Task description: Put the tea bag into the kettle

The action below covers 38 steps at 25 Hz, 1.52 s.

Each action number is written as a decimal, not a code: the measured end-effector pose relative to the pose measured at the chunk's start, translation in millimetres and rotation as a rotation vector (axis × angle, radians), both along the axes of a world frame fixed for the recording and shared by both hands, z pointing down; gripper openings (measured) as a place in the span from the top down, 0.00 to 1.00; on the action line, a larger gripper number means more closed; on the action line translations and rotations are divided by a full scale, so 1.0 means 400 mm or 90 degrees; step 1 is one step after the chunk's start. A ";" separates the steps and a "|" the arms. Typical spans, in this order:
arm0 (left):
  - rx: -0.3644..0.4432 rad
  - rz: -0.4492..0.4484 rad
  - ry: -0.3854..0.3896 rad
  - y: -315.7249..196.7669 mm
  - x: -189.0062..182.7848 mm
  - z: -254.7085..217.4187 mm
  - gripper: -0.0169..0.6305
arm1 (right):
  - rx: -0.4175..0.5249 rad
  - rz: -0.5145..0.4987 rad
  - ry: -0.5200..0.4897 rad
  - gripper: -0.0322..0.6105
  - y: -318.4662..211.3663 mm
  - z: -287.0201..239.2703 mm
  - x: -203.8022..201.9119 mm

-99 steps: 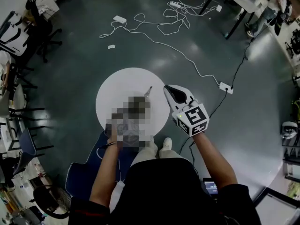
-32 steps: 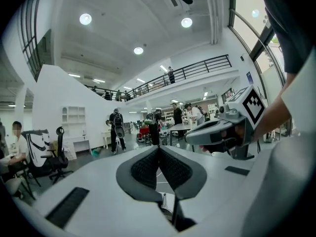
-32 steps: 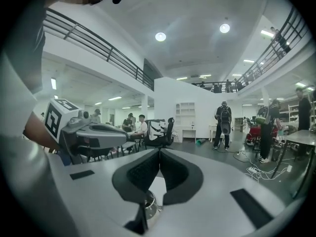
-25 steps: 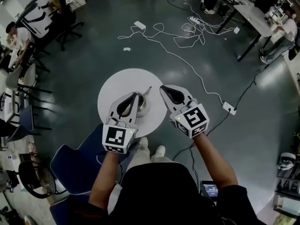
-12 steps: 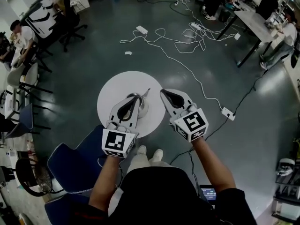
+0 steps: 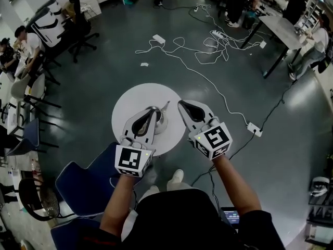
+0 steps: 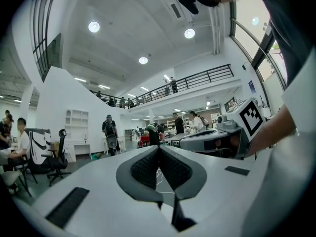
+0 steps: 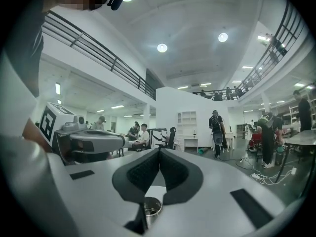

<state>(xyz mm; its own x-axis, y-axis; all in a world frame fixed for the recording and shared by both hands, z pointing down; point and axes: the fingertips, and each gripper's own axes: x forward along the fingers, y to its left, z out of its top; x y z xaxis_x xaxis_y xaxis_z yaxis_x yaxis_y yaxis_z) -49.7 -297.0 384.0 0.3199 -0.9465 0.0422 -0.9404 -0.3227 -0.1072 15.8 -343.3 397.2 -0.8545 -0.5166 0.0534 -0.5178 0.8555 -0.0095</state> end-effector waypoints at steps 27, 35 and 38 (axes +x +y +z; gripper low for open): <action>0.042 0.036 0.000 0.489 -0.255 -0.100 0.95 | 0.042 0.034 -0.006 0.92 0.491 -0.114 -0.258; 0.058 0.062 0.004 0.593 -0.262 -0.123 0.95 | 0.055 0.049 -0.005 0.92 0.604 -0.137 -0.273; 0.063 0.071 0.000 0.623 -0.263 -0.130 0.95 | 0.061 0.051 0.004 0.92 0.636 -0.145 -0.280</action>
<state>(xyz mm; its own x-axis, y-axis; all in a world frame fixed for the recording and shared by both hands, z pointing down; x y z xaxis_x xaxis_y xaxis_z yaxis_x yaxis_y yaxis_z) -154.8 -48.0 331.9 0.4236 -0.9045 -0.0495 -0.8991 -0.4132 -0.1444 -96.1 -88.9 339.2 -0.8098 -0.5867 0.0051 -0.5848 0.8078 0.0736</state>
